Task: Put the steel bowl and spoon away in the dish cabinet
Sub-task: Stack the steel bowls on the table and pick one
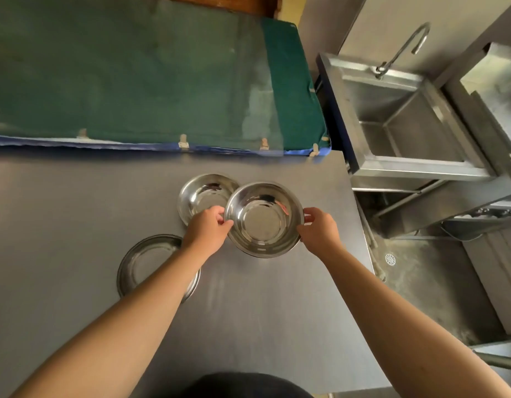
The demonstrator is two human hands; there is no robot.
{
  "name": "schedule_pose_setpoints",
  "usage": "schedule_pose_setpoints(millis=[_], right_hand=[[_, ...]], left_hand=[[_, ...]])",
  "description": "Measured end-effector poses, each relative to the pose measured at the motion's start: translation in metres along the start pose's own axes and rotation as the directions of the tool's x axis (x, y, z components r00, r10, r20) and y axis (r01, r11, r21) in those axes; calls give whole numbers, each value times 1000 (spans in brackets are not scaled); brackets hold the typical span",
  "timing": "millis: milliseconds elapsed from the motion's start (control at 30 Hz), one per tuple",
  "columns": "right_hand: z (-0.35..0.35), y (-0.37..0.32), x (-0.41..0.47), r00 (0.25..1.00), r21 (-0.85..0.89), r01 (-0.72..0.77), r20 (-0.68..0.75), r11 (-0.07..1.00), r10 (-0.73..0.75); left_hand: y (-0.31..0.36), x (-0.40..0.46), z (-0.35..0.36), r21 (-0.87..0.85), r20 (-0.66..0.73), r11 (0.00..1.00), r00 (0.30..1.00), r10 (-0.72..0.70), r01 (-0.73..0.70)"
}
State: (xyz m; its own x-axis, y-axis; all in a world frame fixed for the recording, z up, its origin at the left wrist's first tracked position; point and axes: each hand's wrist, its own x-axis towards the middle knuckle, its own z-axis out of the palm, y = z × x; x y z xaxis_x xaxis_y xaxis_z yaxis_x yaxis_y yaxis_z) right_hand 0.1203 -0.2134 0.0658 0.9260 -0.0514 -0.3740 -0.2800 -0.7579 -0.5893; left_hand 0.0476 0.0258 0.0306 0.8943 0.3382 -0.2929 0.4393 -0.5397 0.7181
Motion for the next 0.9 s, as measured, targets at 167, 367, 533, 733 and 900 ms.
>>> schedule_pose_setpoints(millis=[167, 367, 533, 733, 900], right_hand=[[33, -42, 18, 997, -7, 51, 59, 999, -51], [80, -73, 37, 988, -52, 54, 150, 997, -45], [105, -82, 51, 985, -86, 17, 173, 996, -2], [116, -76, 65, 989, -182, 39, 146, 982, -13], [124, -73, 68, 987, -198, 27, 163, 980, 6]], left_hand=[[-27, 21, -38, 16, -65, 998, 996, -56, 58], [-63, 40, -60, 35, -120, 991, 985, -125, 130], [-78, 58, -61, 44, -113, 986, 982, -153, 159], [-80, 71, -52, 46, -90, 988, 986, -141, 145], [-89, 72, -46, 46, -80, 988, 987, -142, 146]])
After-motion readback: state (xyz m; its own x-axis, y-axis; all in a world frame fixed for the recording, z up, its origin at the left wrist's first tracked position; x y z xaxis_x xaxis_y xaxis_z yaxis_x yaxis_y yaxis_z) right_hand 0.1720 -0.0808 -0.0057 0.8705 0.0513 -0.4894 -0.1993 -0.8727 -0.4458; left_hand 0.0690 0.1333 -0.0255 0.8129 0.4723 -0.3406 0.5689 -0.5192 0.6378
